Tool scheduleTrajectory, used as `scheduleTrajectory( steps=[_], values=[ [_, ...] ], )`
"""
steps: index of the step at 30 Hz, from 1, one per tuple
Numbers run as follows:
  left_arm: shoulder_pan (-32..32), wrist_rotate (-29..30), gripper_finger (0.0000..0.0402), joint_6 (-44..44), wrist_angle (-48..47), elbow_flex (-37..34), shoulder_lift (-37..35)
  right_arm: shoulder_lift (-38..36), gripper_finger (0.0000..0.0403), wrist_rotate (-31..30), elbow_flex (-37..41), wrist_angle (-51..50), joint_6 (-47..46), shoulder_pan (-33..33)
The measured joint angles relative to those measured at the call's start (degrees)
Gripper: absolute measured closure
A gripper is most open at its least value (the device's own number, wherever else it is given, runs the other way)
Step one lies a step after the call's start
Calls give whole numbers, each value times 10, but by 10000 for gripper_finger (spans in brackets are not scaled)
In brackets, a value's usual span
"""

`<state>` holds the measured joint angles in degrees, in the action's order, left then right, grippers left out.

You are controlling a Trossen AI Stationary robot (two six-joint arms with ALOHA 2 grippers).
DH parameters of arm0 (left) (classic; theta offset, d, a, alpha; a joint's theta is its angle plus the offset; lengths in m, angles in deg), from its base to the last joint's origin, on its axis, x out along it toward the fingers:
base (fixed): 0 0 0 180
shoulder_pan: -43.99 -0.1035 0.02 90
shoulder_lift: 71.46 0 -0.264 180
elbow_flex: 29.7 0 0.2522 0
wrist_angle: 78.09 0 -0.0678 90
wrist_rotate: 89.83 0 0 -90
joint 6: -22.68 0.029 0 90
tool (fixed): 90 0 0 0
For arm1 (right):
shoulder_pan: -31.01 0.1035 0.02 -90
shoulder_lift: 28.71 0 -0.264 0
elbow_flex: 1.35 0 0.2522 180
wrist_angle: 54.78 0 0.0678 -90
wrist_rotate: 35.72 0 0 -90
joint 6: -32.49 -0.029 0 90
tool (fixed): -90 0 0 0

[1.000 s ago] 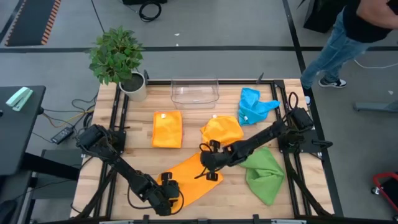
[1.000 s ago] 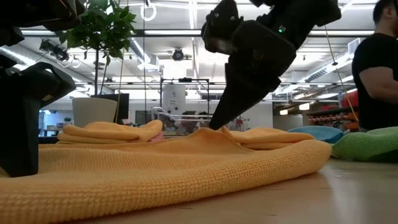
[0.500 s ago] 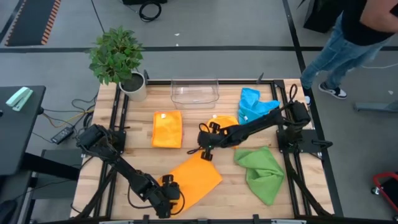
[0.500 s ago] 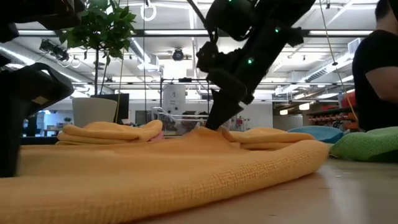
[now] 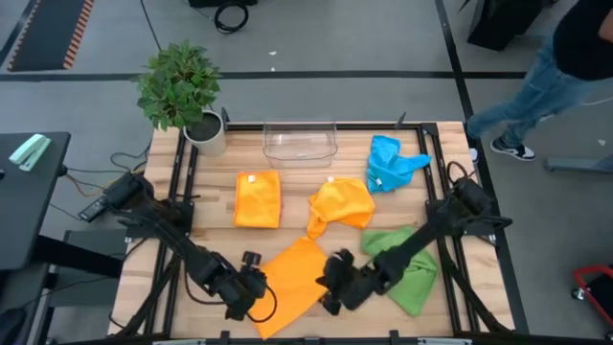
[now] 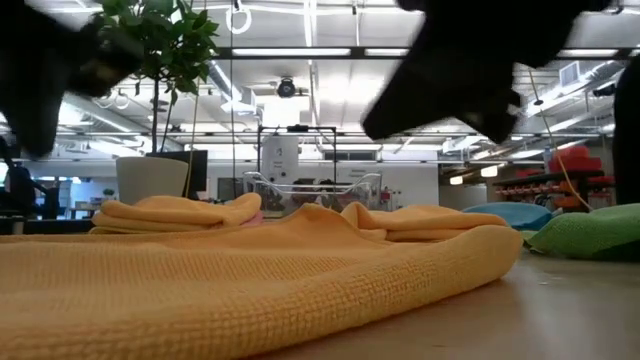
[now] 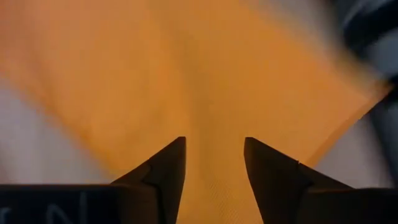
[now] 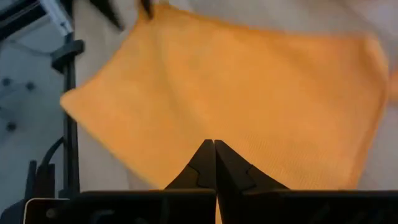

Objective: Fold microfiber towels
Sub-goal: Fold the left orange microfiber cloth

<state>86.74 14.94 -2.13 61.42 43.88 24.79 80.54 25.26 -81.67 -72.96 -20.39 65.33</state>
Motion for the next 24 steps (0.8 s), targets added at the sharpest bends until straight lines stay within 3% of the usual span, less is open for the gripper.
scheduleTrajectory(
  steps=[2, 5, 9, 14, 19, 24],
  values=[
    [5, -1, 239, 2, 0, -24, 2, 12, 403, -40, 0, -7, -74, 14],
    [17, -19, 251, 1, 77, -79, 5, 34, 403, -60, -2, -6, -144, 15],
    [30, -36, 272, -47, 138, -129, 5, 67, 403, -35, 0, -16, -186, 10],
    [42, -42, 296, -76, 190, -135, 5, 81, 403, -14, -3, -72, -198, 1],
    [50, -34, 310, -119, 313, -134, 36, 63, 403, -13, -2, -157, -89, -40],
    [54, -32, 319, -181, 449, -126, 109, 36, 403, 4, 1, -165, 72, -116]
  ],
)
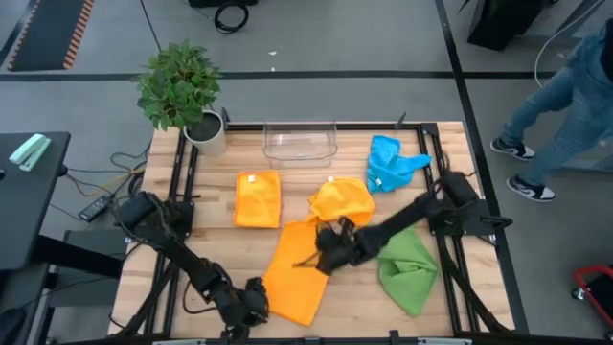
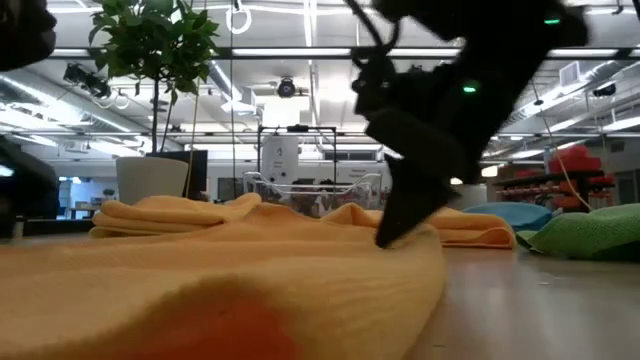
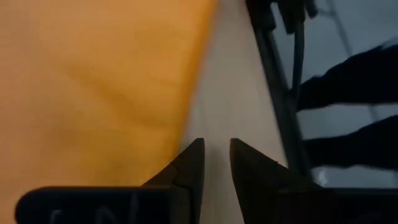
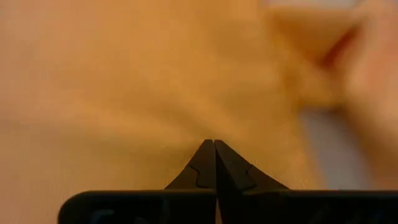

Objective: Fold microfiber towels
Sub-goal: Fold the left orange microfiber cloth

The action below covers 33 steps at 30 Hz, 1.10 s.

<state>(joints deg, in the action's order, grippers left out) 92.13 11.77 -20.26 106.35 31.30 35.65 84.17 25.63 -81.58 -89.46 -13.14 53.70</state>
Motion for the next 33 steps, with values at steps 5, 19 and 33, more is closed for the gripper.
scheduleTrajectory(
  steps=[5, 19, 33],
  values=[
    [-18, -1, 320, 41, 13, 33, -9, -87, 403, 55, 0, 5, 64, -20],
    [-2, 5, 295, 341, -273, 37, -96, -45, 367, 45, -29, 213, 229, 192],
    [-4, 17, 123, 469, -284, 37, -96, 126, 216, 25, -220, 89, 346, 182]
  ],
)
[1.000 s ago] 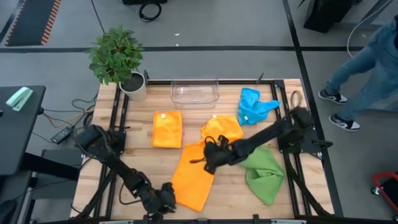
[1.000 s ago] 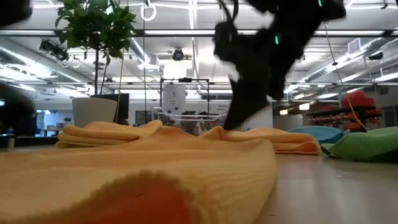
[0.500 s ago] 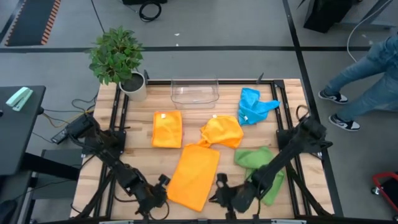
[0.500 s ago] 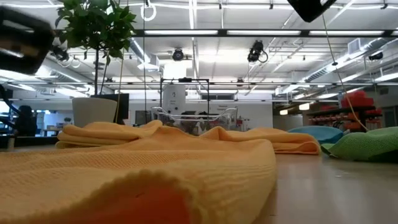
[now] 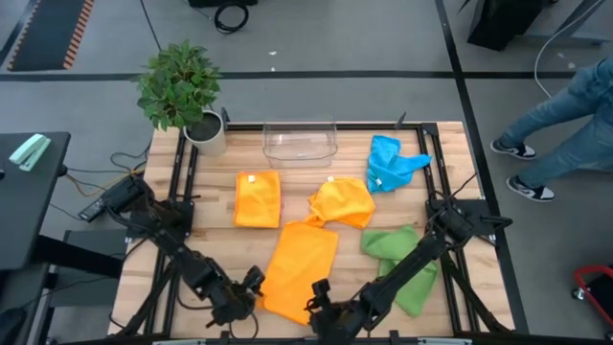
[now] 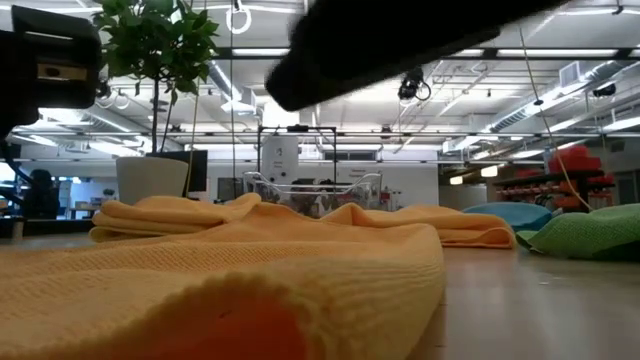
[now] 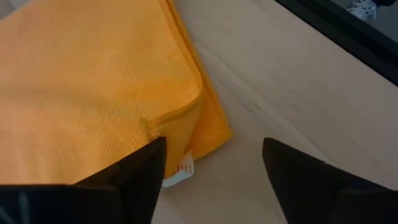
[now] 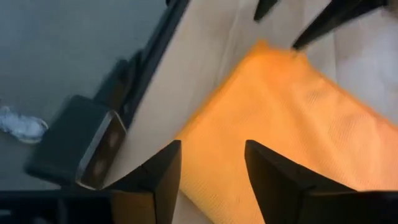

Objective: Fold microfiber towels
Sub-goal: Fold the left orange microfiber cloth

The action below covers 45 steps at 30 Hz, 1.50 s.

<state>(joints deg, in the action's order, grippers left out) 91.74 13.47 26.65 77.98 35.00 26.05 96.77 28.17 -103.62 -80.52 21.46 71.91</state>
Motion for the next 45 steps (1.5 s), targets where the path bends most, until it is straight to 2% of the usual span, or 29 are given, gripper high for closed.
scheduleTrajectory(
  steps=[6, 12, 18, 21, 24, 26, 30, 34, 38, 41, 45],
  values=[
    [12, 2, 120, -21, -9, 0, 0, 1, 211, 48, 0, -70, 9, 0],
    [33, 14, 141, -18, -16, 0, -4, 6, 212, 61, 0, -61, 81, -6],
    [50, 77, 153, -8, -26, 9, -10, 8, 212, 92, 0, -43, 167, -11],
    [52, 115, 154, 10, -26, 9, -10, 21, 212, 127, 0, -25, 191, -19],
    [49, 177, 152, 12, -27, 9, -10, 34, 212, 123, 1, -13, 205, -26],
    [45, 193, 150, 8, -25, 9, -10, 34, 212, 112, 0, -3, 206, -29],
    [29, 175, 151, -38, -18, 9, 0, 36, 213, 106, 0, 8, 219, -32],
    [17, 133, 154, -42, -2, 3, 21, 43, 213, 126, 0, 26, 220, -37],
    [13, 128, 152, -42, 0, 2, 32, 51, 220, 143, -1, 49, 216, -40],
    [12, 128, 156, -43, 8, 2, 32, 51, 241, 141, 0, 46, 210, -39],
    [12, 122, 165, -44, 14, 2, 32, 51, 292, 142, 0, 42, 191, -39]
  ],
)
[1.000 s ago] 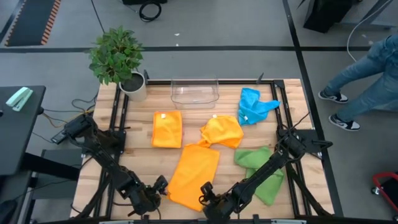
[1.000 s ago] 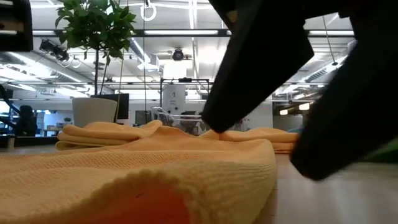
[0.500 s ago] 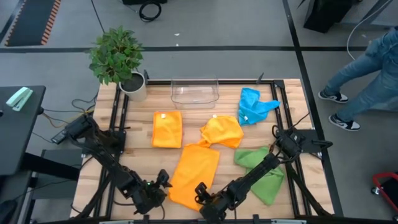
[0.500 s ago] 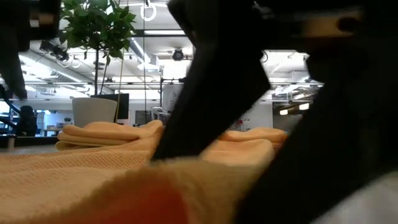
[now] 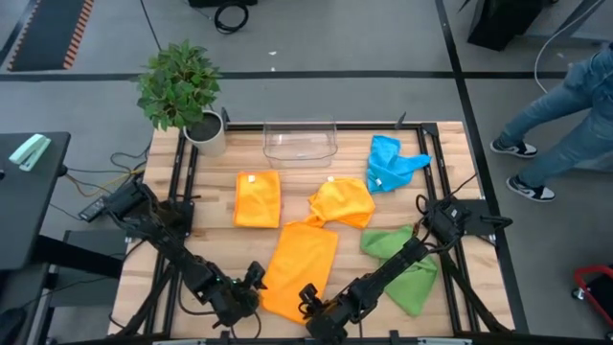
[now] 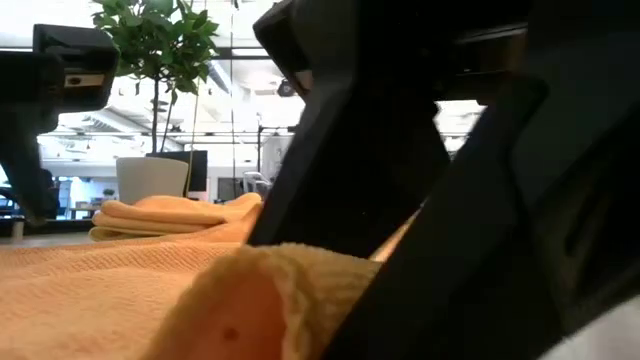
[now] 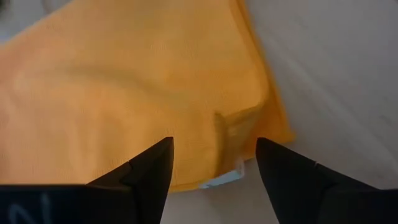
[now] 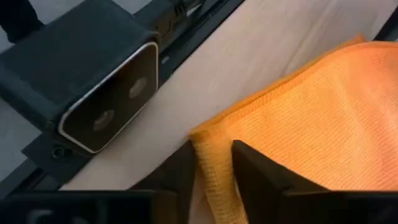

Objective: Fold microfiber towels
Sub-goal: Fold the left orange microfiber cloth

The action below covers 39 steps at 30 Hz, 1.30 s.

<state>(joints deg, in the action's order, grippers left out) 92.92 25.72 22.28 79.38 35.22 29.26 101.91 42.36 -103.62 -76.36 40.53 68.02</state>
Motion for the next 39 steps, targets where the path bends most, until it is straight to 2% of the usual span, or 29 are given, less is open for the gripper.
scheduleTrajectory(
  steps=[5, 7, 14, 19, 23, 29, 31, 34, 39],
  values=[
    [4, -71, 173, -1, 19, 0, 8, 0, 373, 0, 0, -3, -31, 0],
    [6, -72, 172, 12, 22, 0, 15, 0, 392, 0, 0, -3, -46, 0],
    [4, -77, 170, 39, 43, 0, 20, 0, 395, -3, 0, -4, -83, 2],
    [4, -88, 188, 45, 58, 1, 31, 0, 396, -26, 0, -4, -117, 3],
    [6, -90, 237, 52, 64, 2, 44, 0, 396, -28, 0, -4, -140, 4],
    [7, -86, 361, 41, 60, 2, 45, 0, 397, -30, 0, -4, -155, 10],
    [6, -82, 389, 40, 61, 2, 46, 0, 397, -30, 0, -4, -156, 12],
    [3, -80, 377, 40, 60, 2, 47, 0, 397, -30, 0, -4, -156, 14],
    [2, -69, 291, 23, 59, 1, 47, 0, 398, -28, 0, -4, -160, 14]
  ],
)
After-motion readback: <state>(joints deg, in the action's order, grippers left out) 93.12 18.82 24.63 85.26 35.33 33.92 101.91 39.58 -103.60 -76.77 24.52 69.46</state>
